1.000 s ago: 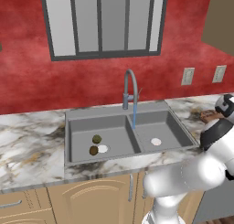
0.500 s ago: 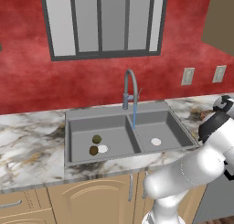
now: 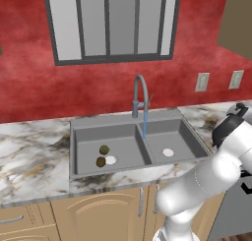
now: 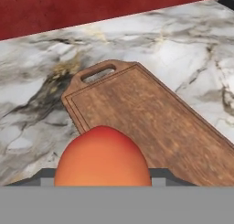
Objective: Pick the kiwi, mango, kiwi from the sink and place them on the cutting board to airdry. Then turn off the sink faucet.
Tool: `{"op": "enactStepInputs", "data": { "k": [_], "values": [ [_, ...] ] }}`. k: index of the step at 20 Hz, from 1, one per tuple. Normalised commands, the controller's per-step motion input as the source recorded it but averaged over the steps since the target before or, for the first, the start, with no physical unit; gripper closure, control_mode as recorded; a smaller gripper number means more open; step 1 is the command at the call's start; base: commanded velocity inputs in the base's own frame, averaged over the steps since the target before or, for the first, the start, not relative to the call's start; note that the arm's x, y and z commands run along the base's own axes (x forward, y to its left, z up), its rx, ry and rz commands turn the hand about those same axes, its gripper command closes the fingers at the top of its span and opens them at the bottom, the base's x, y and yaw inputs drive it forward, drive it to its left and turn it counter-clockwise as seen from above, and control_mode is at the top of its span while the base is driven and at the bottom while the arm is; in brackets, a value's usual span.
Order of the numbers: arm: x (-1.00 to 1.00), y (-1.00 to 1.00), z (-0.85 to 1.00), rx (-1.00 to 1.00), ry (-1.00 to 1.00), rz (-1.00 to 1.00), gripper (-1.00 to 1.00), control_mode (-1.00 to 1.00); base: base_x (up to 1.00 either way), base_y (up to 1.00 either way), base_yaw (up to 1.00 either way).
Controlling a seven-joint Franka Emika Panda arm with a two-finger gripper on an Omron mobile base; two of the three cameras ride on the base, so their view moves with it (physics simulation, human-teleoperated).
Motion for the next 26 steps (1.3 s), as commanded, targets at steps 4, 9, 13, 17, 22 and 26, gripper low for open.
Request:
{"op": "enactStepInputs", "data": {
  "k": [4,9,13,17,22,26],
  "values": [
    [0.18,0.00,-0.15,0.00,0.00,0.00,1.00,-1.00,0.00,0.00,0.00],
    [0.17,-0.01,-0.18,0.00,0.00,0.00,1.00,-1.00,0.00,0.00,0.00],
    [0.22,-0.07,-0.20,0.00,0.00,0.00,1.00,-1.00,0.00,0.00,0.00],
    [0.16,-0.15,-0.15,0.00,0.00,0.00,1.00,-1.00,0.00,0.00,0.00],
    [0.14,-0.17,-0.07,0.00,0.00,0.01,1.00,-1.00,0.00,0.00,0.00],
    [0.15,-0.20,-0.04,0.00,0.00,0.02,1.00,-1.00,0.00,0.00,0.00]
  ]
}}
